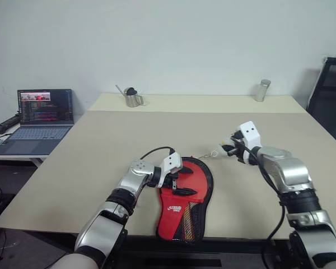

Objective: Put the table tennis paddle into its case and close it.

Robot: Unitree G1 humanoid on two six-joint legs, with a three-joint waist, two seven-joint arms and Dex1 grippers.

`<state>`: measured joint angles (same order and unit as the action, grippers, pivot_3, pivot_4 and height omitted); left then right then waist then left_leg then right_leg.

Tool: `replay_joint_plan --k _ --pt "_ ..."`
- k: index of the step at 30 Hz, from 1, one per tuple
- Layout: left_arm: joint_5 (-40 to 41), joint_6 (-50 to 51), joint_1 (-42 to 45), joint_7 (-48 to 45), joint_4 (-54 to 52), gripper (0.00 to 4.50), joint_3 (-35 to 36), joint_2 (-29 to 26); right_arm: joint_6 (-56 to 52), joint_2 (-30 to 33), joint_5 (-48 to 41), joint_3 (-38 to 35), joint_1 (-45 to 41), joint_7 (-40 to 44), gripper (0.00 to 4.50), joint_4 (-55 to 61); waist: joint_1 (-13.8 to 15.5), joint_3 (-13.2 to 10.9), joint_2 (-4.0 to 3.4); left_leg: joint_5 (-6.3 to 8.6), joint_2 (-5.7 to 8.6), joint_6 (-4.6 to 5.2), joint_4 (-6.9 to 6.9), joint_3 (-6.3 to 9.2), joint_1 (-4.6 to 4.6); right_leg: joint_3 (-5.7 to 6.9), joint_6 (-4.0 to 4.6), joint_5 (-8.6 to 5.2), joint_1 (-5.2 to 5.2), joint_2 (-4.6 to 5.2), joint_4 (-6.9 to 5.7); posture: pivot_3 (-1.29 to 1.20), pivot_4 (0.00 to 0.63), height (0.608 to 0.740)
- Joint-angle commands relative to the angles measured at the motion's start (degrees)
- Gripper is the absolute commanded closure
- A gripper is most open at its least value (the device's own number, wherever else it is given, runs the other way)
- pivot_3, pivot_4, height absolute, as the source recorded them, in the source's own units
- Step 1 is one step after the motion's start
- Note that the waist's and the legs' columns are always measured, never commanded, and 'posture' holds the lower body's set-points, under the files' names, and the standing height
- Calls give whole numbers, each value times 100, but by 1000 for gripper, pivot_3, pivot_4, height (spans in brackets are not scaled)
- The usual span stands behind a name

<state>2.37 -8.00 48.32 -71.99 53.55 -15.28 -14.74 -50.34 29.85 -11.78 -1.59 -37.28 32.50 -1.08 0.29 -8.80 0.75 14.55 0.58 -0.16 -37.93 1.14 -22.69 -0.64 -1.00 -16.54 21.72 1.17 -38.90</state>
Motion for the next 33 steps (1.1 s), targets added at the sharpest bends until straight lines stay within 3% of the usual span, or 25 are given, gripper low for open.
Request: replay_joint_plan --k 1,8,16,26,33 --pt "-421 125 -246 119 524 0 -242 71 -571 445 -312 -516 256 71 4170 996 15 1 1 0 0 1 0 0 0 -1 -1 0 -1 0 2 0 150 740" --pt "-449 63 -150 132 649 0 -240 139 -2143 1117 -1384 -1125 1372 435 4170 2937 92 1 2 1 5 2 -1 18 -11 18 -17 -9 -6 4 17 0 150 740" --pt "-460 2 -100 153 727 0 -235 245 -3137 1447 -2515 -1520 2556 740 4170 4534 115 0 5 2 4 3 0 33 -9 34 -34 -19 -27 6 44 0 150 740" --pt "-476 -54 -110 136 707 0 -231 284 -3048 2086 -3779 -1975 4296 1435 4188 5857 127 6 2 7 2 11 5 63 -19 75 -50 -14 -61 8 120 0 150 740" --pt "-492 -70 -61 181 736 0 -214 326 -1952 2821 -4403 -1869 5830 1459 4224 6108 170 7 3 15 33 21 10 110 -35 119 -75 -29 -72 31 130 0 150 740"
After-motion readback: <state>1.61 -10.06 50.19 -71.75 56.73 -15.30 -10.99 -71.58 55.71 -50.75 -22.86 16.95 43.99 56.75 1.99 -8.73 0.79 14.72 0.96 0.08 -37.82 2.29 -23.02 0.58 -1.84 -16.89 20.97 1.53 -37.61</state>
